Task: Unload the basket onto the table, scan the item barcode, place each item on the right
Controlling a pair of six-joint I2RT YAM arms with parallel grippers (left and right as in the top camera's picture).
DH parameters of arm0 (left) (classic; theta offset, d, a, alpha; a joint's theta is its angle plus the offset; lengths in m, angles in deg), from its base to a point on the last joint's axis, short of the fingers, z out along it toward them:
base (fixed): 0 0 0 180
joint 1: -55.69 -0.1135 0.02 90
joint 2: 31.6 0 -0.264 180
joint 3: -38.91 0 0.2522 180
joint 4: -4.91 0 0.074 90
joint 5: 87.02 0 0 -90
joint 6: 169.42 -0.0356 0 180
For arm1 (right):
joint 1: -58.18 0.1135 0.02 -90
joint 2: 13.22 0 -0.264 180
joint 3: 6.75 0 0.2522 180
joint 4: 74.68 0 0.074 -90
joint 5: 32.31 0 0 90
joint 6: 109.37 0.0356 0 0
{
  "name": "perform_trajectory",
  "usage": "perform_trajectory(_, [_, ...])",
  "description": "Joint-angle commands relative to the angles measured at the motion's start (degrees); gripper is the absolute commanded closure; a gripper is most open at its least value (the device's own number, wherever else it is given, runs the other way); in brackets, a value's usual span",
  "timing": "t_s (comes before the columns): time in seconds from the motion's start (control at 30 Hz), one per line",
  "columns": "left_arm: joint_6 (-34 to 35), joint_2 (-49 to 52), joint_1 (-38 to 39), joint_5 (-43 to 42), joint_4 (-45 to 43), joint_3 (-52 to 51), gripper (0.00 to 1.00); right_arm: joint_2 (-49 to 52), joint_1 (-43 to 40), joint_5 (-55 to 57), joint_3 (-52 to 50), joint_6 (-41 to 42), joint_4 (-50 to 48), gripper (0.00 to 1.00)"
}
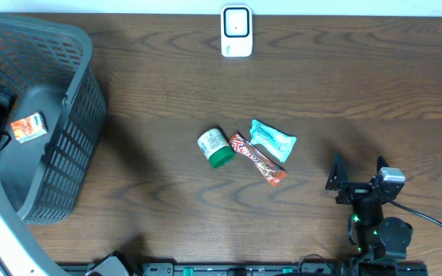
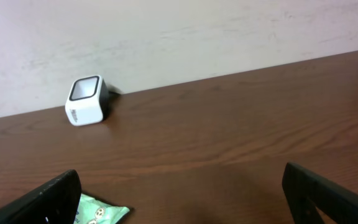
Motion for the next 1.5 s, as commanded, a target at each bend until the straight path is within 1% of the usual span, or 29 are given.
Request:
perform_trajectory(0.0, [1.4, 2.2, 0.1, 3.8, 1.9, -0.3, 0.25, -0.3, 0.4, 0.1, -0.2, -0.6, 0.1, 0.01])
perform_trajectory(0.03, [2.4, 3.1, 0.1, 4.2, 1.9, -0.8, 0.22, -0.3, 0.4, 0.1, -0.2, -0.6, 0.1, 0.01])
perform_trajectory(0.1, [6.2, 6.8, 0.2, 4.6, 1.8, -1.6, 0.21, -0.3, 0.4, 0.1, -0.2, -0.6, 0.1, 0.01])
perform_trajectory(0.17, [6.6, 12.3, 0.3, 4.6, 1.6, -1.6, 0.20, -0.3, 0.4, 0.1, -0.2, -0.7, 0.1, 0.01])
perform_trajectory(0.23, [3.1, 16.6, 0.3, 4.7, 1.0, -1.6, 0.20, -0.3, 0.4, 0.1, -0.2, -0.6, 0.1, 0.01])
perform_trajectory(0.43, [-13.9, 25.6, 0.3, 4.7, -3.3, -1.6, 0.20, -0.3, 0.4, 0.1, -0.2, -0.6, 0.1, 0.01])
perform_trajectory(0.47, [-15.7, 26.5, 0.3, 4.9, -4.1, -1.6, 0.20, -0.3, 0.4, 0.1, -0.2, -0.7, 0.1, 0.01])
perform_trajectory(0.53, [-15.9, 27.5, 0.4, 9.0, -5.6, -1.6, 0.21, -0.3, 0.4, 0.1, -0.2, -0.7, 0.1, 0.01])
perform_trajectory(0.7, [-15.9, 29.0, 2.1, 27.4, -10.1, -1.6, 0.29, -0.3, 0.4, 0.1, -0.2, -0.6, 0.1, 0.01])
perform_trajectory(0.77, [-16.0, 29.3, 3.1, 31.0, -12.1, -2.0, 0.30, -0.3, 0.4, 0.1, -0.2, -0.6, 0.1, 0.01])
perform_trajectory(1.03, [-16.7, 29.7, 6.5, 31.3, -19.2, -5.1, 0.30, -0.3, 0.4, 0.1, -0.2, -0.6, 0.1, 0.01])
perform_trajectory(1.2, [-21.7, 29.7, 6.9, 31.3, -24.4, -8.9, 0.29, -0.3, 0.4, 0.1, -0.2, -0.7, 0.1, 0.01])
perform_trajectory(1.47, [-30.0, 29.9, 6.9, 30.4, -31.5, -16.0, 0.14, -0.3, 0.4, 0.1, -0.2, -0.7, 0.1, 0.01])
